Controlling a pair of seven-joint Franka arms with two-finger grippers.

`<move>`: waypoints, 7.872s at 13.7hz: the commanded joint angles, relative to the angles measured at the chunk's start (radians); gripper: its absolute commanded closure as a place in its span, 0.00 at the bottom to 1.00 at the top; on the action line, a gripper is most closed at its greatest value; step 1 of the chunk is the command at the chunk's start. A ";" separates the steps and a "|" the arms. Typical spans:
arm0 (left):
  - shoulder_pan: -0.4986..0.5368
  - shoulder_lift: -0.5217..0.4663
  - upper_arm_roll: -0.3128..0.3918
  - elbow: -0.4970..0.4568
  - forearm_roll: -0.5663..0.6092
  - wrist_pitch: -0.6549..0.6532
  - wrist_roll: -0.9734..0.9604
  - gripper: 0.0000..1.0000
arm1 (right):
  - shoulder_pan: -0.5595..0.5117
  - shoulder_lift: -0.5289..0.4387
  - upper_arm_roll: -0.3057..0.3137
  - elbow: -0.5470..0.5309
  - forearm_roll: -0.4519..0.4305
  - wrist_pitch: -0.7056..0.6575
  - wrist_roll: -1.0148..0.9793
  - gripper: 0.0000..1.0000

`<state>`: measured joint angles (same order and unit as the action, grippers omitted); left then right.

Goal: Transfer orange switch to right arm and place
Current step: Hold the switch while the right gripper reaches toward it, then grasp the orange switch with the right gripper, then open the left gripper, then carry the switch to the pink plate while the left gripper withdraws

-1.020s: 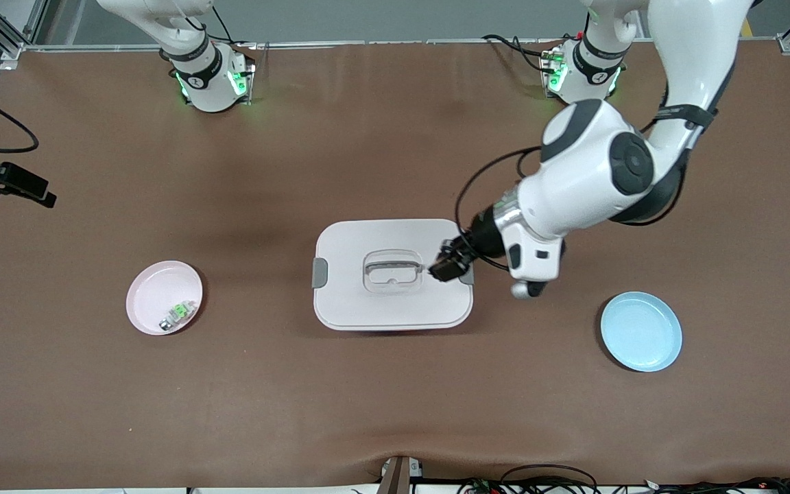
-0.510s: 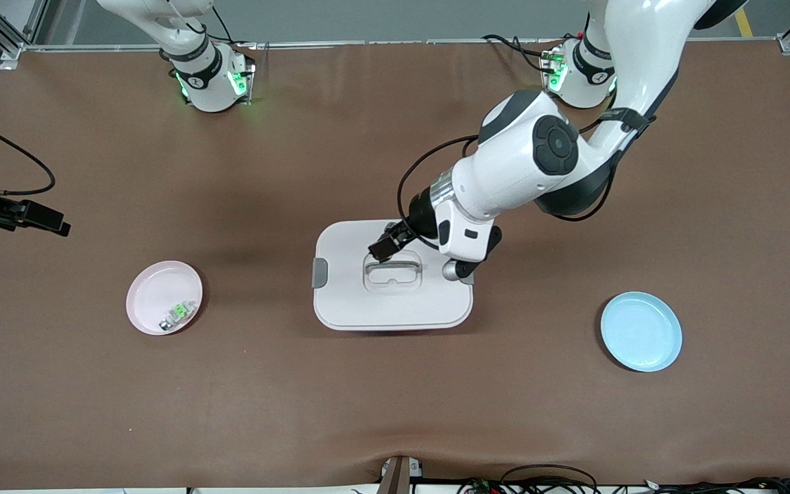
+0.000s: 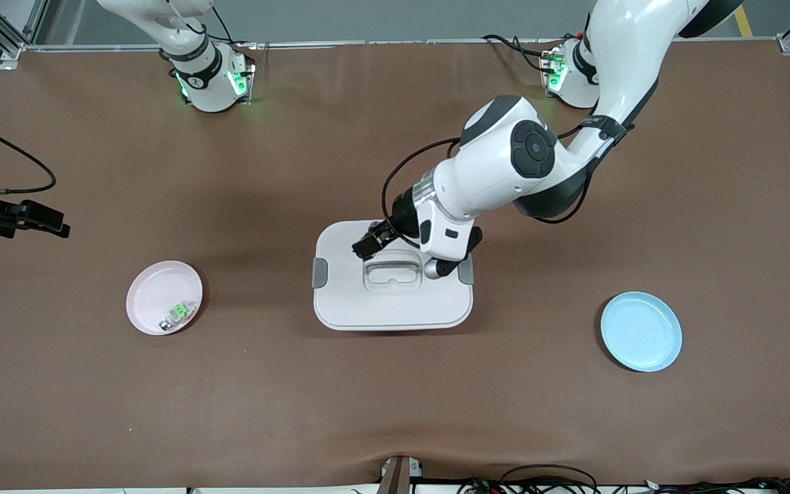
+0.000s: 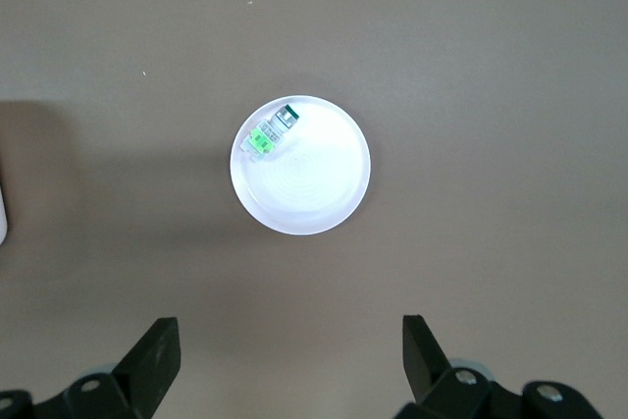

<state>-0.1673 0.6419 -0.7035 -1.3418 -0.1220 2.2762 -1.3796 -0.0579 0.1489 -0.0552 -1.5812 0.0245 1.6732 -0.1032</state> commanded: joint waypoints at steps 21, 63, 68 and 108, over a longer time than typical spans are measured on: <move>-0.051 0.016 0.006 0.023 -0.008 0.003 -0.503 1.00 | 0.301 -0.198 0.015 -0.508 0.859 0.614 0.126 0.00; -0.064 0.033 0.019 0.021 -0.008 0.039 -0.503 1.00 | 0.668 0.120 0.011 -0.194 0.618 0.747 0.530 0.19; -0.064 0.033 0.019 0.021 -0.008 0.039 -0.503 1.00 | 0.673 0.123 0.011 -0.194 0.621 0.758 0.530 0.54; 0.373 -0.235 0.176 0.015 0.311 -0.500 0.299 0.00 | 0.110 0.094 0.006 -0.374 0.055 0.511 -1.168 1.00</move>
<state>0.1606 0.4383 -0.5250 -1.3070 0.1626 1.8109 -1.1661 0.0791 0.2701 -0.0662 -1.8620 0.0972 2.0980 -1.2206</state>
